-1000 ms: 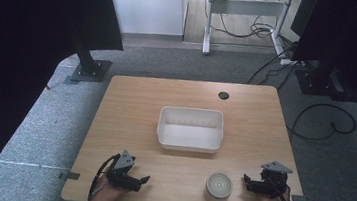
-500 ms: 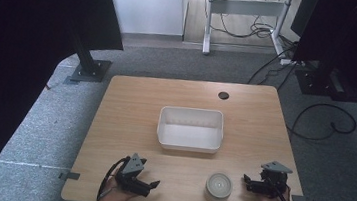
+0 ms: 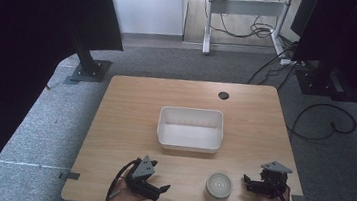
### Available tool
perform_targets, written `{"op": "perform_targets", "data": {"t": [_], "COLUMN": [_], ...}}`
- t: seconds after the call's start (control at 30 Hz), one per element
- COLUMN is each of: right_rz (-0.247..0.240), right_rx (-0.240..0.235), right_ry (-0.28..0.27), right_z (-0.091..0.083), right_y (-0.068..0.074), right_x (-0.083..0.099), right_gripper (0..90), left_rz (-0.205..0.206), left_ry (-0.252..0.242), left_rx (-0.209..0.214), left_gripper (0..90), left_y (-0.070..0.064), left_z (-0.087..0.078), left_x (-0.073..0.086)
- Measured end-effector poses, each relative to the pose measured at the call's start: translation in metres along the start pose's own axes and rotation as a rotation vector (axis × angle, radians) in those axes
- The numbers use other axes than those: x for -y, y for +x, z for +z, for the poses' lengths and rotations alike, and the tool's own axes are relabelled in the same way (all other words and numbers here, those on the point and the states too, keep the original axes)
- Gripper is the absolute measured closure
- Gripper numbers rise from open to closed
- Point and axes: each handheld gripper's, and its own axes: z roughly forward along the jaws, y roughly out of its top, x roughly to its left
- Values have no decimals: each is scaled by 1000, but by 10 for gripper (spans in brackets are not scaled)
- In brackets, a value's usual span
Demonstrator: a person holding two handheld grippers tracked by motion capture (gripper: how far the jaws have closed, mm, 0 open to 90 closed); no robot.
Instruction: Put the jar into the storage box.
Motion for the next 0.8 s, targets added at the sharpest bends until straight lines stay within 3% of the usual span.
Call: {"op": "perform_targets", "data": {"t": [0.8], "right_rz": [-1], "right_rx": [-2], "right_ry": [2], "right_z": [0], "right_y": [0], "right_x": [0], "right_gripper": [20], "left_rz": [46], "left_ry": [-27], "left_rx": [110], "left_gripper": [29], "left_y": [-29], "left_z": [35], "left_x": [-25]}}
